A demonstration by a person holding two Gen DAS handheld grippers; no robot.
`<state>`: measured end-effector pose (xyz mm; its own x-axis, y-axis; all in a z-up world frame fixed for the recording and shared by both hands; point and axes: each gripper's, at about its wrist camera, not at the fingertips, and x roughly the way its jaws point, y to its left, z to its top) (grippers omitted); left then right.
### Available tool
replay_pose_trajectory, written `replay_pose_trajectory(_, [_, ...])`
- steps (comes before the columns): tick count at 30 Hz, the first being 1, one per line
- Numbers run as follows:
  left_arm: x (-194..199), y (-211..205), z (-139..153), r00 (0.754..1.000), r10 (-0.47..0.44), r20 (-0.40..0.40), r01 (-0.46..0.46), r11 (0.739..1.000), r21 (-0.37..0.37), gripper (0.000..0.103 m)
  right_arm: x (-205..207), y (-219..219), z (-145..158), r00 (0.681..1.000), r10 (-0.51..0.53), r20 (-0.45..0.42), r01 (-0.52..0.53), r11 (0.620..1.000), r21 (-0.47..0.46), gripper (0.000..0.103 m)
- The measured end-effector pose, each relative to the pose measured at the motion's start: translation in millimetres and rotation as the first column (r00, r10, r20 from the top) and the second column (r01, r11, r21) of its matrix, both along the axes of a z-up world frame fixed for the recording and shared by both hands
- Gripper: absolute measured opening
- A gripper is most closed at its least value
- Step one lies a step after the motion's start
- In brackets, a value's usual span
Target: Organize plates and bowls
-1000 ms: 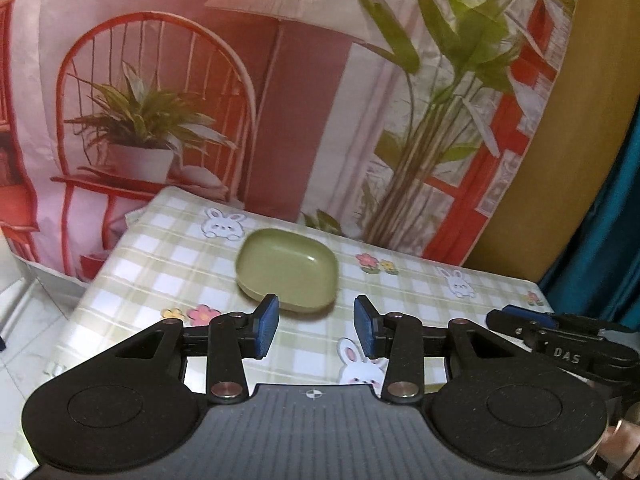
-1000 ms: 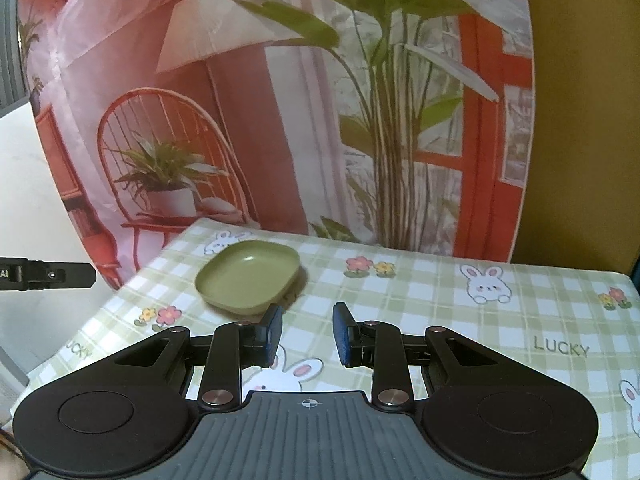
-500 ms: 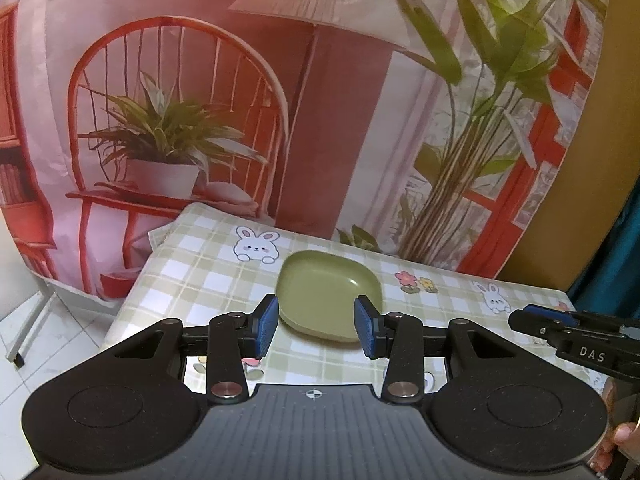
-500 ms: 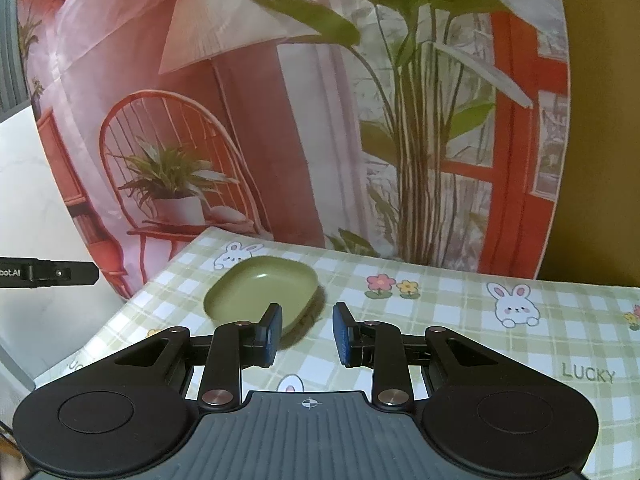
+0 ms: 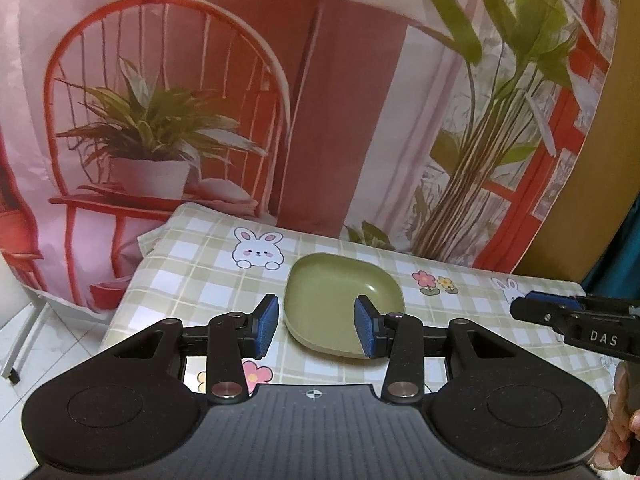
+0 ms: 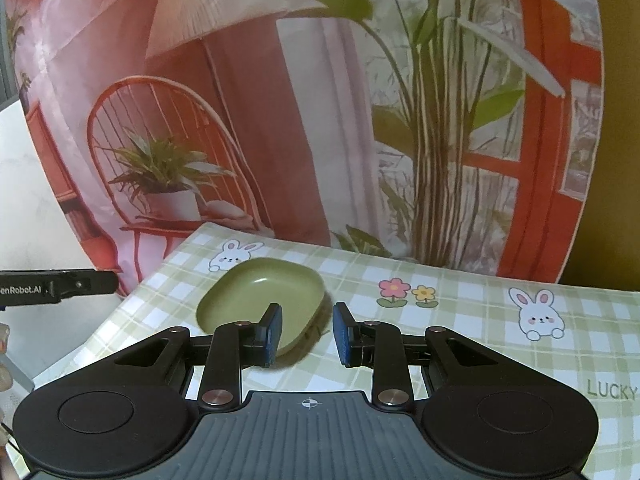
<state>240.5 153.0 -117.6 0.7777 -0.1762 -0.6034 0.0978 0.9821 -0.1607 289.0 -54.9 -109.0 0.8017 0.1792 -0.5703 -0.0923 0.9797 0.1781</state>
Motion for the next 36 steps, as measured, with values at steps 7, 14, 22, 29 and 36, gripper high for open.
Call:
replay_pose_trajectory(7, [26.2, -5.9, -19.9, 0.999, -0.048, -0.014, 0.048, 0.999, 0.006, 0.05, 32.1, 4.0, -17.9, 0.999, 0.001, -0.05, -0.001, 1.0, -0.007, 0.027])
replay_pose_trajectory(14, [60.7, -6.4, -47.5, 0.997, -0.056, -0.057, 0.058, 0.998, 0.019, 0.053, 67.9, 6.8, -39.5, 0.994, -0.001, -0.111, 0.002, 1.0, 0.008, 0.027])
replay_pose_trajectory(22, [94.8, 2.8, -83.4, 0.99, -0.028, -0.138, 0.029, 1.0, 0.003, 0.052, 109.2, 17.4, -65.4, 0.982, 0.015, -0.188, -0.012, 1.0, 0.016, 0.027])
replay_pose_trajectory(29, [106.7, 9.8, -102.2, 0.985, -0.015, -0.172, 0.014, 1.0, -0.006, 0.051, 128.2, 29.6, -83.8, 0.97, 0.035, -0.241, -0.034, 0.999, 0.006, 0.027])
replay_pose_trajectory(36, [112.3, 8.2, -111.7, 0.982, -0.012, -0.187, 0.008, 1.0, -0.022, 0.026, 132.5, 34.5, -95.2, 0.964, 0.042, -0.264, -0.042, 0.999, 0.006, 0.025])
